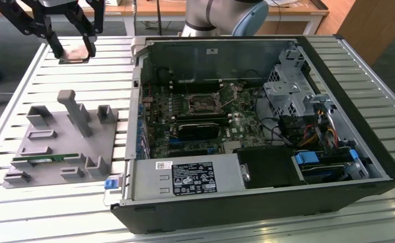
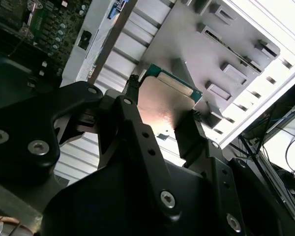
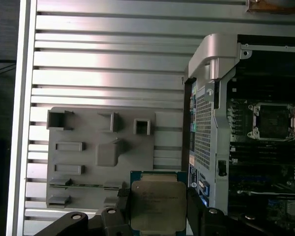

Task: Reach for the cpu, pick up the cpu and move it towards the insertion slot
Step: 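Pick up the cpu and move it towards the insertion slot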

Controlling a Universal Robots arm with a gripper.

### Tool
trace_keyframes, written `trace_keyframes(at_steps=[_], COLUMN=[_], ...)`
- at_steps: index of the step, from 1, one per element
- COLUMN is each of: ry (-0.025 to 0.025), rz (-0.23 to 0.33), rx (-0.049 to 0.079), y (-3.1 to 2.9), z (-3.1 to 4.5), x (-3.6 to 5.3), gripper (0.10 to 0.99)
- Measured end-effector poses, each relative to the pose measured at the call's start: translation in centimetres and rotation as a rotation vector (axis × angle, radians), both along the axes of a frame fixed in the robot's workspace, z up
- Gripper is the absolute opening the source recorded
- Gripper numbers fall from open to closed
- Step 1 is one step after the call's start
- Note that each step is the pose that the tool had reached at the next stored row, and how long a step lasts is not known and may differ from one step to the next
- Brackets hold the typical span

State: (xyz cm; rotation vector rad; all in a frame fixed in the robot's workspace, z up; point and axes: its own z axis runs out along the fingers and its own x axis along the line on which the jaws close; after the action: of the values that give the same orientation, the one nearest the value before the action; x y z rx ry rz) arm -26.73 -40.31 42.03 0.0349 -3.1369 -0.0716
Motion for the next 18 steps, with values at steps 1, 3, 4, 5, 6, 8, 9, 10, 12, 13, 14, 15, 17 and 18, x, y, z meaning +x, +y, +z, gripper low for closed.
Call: trace_keyframes(at_steps=[1,3,4,5,6,8,9,10,12,13,14,15,17,18], ry=[0.0000,0.0001,0.0001,0.0001,0.0001,0.0000,0.0001,0.0001,0.0000,0.0001,0.0001,0.0000,0.0000,0.0000], rz=[0.000,0.000,0.000,0.000,0.000,0.000,0.000,0.000,0.000,0.000,0.000,0.000,0.000,0.001], rx=[0.000,0.000,0.000,0.000,0.000,0.000,0.000,0.000,0.000,0.000,0.000,0.000,0.000,0.000], y=[0.00,0.00,0.00,0.00,0.00,0.01,0.01,0.01,0.01,0.01,0.02,0.02,0.03,0.03], z=[0.00,0.00,0.00,0.01,0.01,0.00,0.00,0.00,0.00,0.00,0.01,0.00,0.00,0.00], x=[0.37,1.03,1.36,1.69,2.00,2.63,2.96,3.25,3.80,4.07,4.31,4.56,5.08,5.34], gripper=[0.541,0.541,0.541,0.541,0.541,0.541,0.541,0.541,0.541,0.541,0.541,0.541,0.541,0.541])
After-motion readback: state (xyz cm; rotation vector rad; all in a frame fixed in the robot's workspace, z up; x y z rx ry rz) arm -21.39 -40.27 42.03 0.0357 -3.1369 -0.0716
